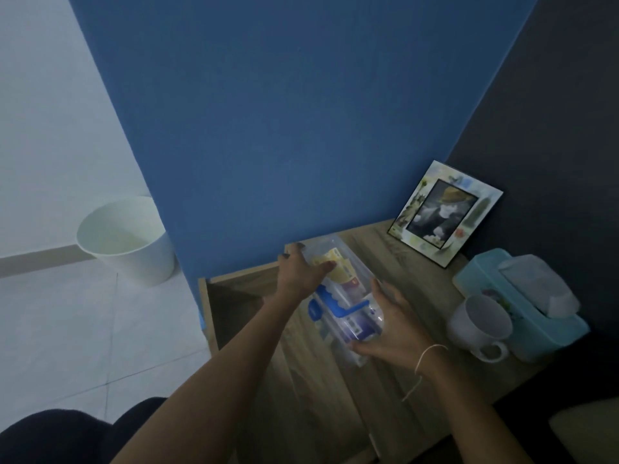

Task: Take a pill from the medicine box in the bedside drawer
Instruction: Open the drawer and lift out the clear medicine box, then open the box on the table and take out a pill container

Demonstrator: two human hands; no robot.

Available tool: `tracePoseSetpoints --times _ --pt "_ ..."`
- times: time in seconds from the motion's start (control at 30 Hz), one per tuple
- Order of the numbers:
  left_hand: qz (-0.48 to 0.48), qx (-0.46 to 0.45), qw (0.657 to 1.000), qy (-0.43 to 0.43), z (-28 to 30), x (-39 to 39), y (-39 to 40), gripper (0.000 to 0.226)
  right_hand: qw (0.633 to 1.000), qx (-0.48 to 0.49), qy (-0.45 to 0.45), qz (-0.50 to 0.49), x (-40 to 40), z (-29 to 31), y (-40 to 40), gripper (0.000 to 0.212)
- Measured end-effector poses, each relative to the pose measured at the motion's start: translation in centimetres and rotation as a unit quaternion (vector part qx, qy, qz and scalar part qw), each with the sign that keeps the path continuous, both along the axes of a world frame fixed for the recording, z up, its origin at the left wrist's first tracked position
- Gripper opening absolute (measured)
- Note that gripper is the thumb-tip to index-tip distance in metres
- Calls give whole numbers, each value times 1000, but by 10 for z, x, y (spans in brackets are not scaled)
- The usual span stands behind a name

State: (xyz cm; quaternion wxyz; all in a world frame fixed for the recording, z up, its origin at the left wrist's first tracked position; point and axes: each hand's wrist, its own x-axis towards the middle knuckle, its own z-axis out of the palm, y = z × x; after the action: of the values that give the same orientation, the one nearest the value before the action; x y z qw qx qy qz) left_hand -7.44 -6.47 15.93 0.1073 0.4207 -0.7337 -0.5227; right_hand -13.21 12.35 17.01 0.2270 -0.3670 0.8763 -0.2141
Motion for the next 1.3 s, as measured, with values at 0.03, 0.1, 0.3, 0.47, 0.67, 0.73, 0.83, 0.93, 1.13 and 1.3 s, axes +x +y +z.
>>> tracePoseSetpoints --times 0.03,0.1,0.3,0.47,0.67,0.73,0.83,0.93,1.13,1.3 --pt "-4 3 1000 -2 -3 -2 -1 76 1000 6 -6 5 -4 1 0 122" --pt "-15 2 1000 -1 -7 -4 -1 79 1000 16 -18 13 -11 3 1 121" --pt "-101 -290 951 -31 -27 13 10 76 986 121 114 -8 1 -7 -4 104" --pt "-255 -434 864 -4 -49 30 13 73 980 48 187 -57 20 -44 -8 98" --pt "-259 -428 866 -3 -57 6 5 73 966 12 246 -77 -1 -57 -15 91" --pt "-261 -422 868 -6 -57 -7 3 74 966 8 248 -75 -14 -57 -18 91" --pt "-258 -417 871 -2 -56 -23 -1 75 965 -4 247 -86 -30 -58 -22 91" --pt "-250 -423 871 3 -56 -34 -3 75 962 -8 258 -86 -41 -60 -26 91" --pt "-258 -434 863 -25 -51 -45 -7 75 965 6 248 -80 -56 -57 -32 84" --pt "-203 -371 905 38 -48 -38 0 66 969 -50 228 -76 -58 -51 -29 86"
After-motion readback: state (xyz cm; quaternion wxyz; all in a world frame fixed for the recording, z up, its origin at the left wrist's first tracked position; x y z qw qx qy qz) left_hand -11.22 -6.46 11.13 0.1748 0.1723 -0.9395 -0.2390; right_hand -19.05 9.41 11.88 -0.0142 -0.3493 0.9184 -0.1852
